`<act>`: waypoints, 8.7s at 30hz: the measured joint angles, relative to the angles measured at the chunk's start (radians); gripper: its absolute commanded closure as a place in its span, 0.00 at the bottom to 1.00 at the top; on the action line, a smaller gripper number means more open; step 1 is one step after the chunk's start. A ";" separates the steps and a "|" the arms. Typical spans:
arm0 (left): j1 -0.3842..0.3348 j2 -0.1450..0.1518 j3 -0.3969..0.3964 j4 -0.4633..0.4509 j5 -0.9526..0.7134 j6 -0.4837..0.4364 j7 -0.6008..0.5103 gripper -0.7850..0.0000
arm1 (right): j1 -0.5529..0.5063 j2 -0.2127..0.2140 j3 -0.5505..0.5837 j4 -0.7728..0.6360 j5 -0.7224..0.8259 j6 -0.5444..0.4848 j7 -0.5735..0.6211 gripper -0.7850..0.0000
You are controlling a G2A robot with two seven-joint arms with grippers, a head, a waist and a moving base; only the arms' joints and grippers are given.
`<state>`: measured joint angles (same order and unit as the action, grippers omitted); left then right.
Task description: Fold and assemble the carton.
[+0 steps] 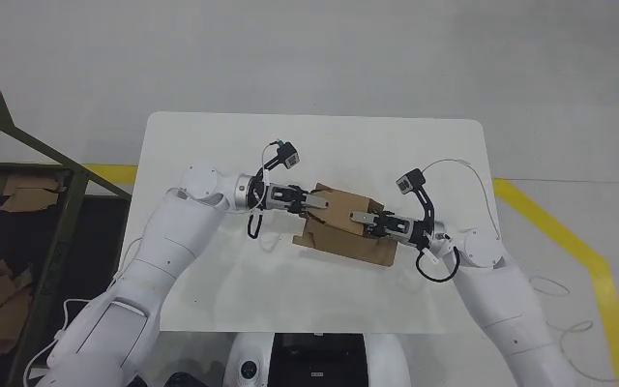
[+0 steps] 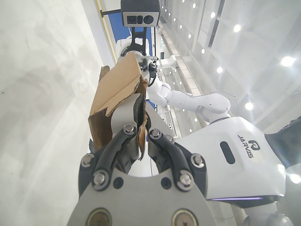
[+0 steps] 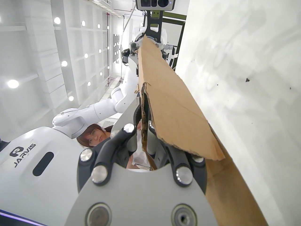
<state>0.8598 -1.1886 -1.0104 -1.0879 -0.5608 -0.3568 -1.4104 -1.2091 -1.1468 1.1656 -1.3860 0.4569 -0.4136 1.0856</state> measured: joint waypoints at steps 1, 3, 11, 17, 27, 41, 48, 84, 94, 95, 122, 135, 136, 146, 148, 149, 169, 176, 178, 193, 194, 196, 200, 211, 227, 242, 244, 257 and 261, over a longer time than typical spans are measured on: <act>0.000 0.000 -0.002 0.000 -0.003 0.001 0.000 0.51 | 0.001 0.000 -0.001 0.000 -0.002 0.001 -0.001 1.00; 0.001 0.001 -0.007 -0.002 -0.012 0.003 0.000 0.14 | 0.003 0.000 -0.002 0.001 -0.008 0.004 -0.006 1.00; 0.007 0.006 -0.030 -0.020 -0.068 0.026 -0.024 0.00 | 0.005 0.001 -0.007 0.002 -0.034 0.015 -0.034 1.00; 0.015 0.008 -0.041 -0.045 -0.103 0.040 -0.044 0.00 | 0.008 0.001 -0.012 0.006 -0.058 0.018 -0.060 1.00; 0.039 0.013 -0.061 -0.121 -0.136 0.045 -0.052 0.00 | 0.006 -0.001 -0.028 0.013 -0.071 0.017 -0.085 1.00; 0.025 0.001 -0.023 -0.143 -0.124 0.039 -0.025 0.00 | 0.004 -0.006 -0.066 -0.002 -0.074 0.015 -0.084 1.00; 0.014 -0.004 0.002 -0.140 -0.078 0.031 -0.008 0.00 | 0.001 -0.006 -0.072 -0.010 -0.069 0.009 -0.081 1.00; 0.077 0.011 -0.088 -0.100 -0.058 -0.028 0.160 0.00 | -0.038 0.007 -0.032 -0.036 0.012 -0.030 -0.033 1.00; 0.065 0.002 -0.056 -0.113 -0.041 -0.032 0.157 0.00 | -0.033 0.001 -0.067 -0.038 0.014 -0.028 -0.031 1.00; 0.063 0.001 -0.054 -0.113 -0.041 -0.032 0.156 0.00 | -0.032 0.000 -0.069 -0.036 0.016 -0.029 -0.031 1.00; 0.086 0.008 -0.068 -0.139 -0.004 -0.037 0.163 0.00 | -0.019 0.002 -0.012 0.009 0.001 -0.072 -0.165 1.00; 0.101 0.008 -0.061 -0.164 -0.035 -0.012 0.142 0.00 | -0.018 -0.002 -0.005 0.024 -0.044 -0.090 -0.256 1.00; 0.102 0.008 -0.061 -0.167 -0.033 -0.012 0.143 0.00 | -0.018 -0.003 -0.004 0.023 -0.048 -0.089 -0.264 1.00; 0.102 0.005 -0.042 -0.172 -0.007 -0.003 0.161 0.00 | -0.021 -0.007 -0.001 0.006 -0.048 -0.092 -0.316 1.00; 0.100 0.003 -0.035 -0.167 -0.004 -0.001 0.163 0.00 | -0.020 -0.009 -0.004 0.003 -0.047 -0.091 -0.323 1.00; 0.098 0.002 -0.032 -0.165 -0.004 0.001 0.164 0.00 | -0.020 -0.010 -0.006 0.002 -0.044 -0.091 -0.325 1.00; 0.090 0.001 -0.036 -0.154 -0.002 -0.008 0.168 0.00 | -0.038 -0.015 -0.019 -0.013 -0.044 -0.086 -0.310 1.00; 0.109 0.009 -0.067 -0.152 -0.019 -0.003 0.159 0.00 | -0.042 -0.012 0.005 -0.011 -0.016 -0.094 -0.292 1.00; 0.115 0.014 -0.089 -0.148 -0.036 -0.004 0.159 0.00 | -0.044 -0.009 0.015 -0.012 -0.006 -0.093 -0.266 1.00; 0.122 0.032 -0.188 -0.104 -0.081 0.000 0.201 0.00 | -0.087 0.016 0.091 -0.065 0.068 -0.089 -0.077 1.00; 0.119 0.031 -0.182 -0.098 -0.075 0.003 0.203 0.00 | -0.091 0.016 0.092 -0.070 0.076 -0.090 -0.067 1.00; 0.107 0.028 -0.165 -0.084 -0.047 0.005 0.209 0.00 | -0.096 0.018 0.093 -0.083 0.087 -0.093 -0.049 1.00; 0.086 0.020 -0.126 -0.071 -0.017 0.012 0.204 0.00 | -0.101 0.018 0.088 -0.100 0.098 -0.099 -0.035 1.00; 0.064 0.004 -0.068 -0.085 -0.065 0.040 0.142 0.00 | -0.085 0.015 0.066 -0.092 0.109 -0.101 -0.024 1.00; 0.061 0.004 -0.067 -0.140 -0.116 0.094 0.065 0.00 | -0.069 0.010 0.034 -0.083 0.111 -0.106 -0.021 1.00; 0.061 0.001 -0.048 -0.162 -0.087 0.091 0.076 0.00 | -0.068 0.009 0.014 -0.091 0.124 -0.105 0.014 1.00; 0.061 0.000 -0.048 -0.161 -0.087 0.089 0.078 0.00 | -0.068 0.009 0.013 -0.093 0.130 -0.103 0.023 1.00; 0.062 0.001 -0.053 -0.163 -0.085 0.078 0.083 0.00 | -0.066 0.010 0.012 -0.090 0.134 -0.103 0.016 1.00; 0.074 0.004 -0.067 -0.170 -0.089 0.074 0.085 0.00 | -0.065 0.010 0.028 -0.081 0.145 -0.115 -0.008 1.00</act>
<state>0.9339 -1.1843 -1.0773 -1.2583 -0.6503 -0.2832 -1.3252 -1.2743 -1.1363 1.1935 -1.4671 0.6015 -0.5282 1.0778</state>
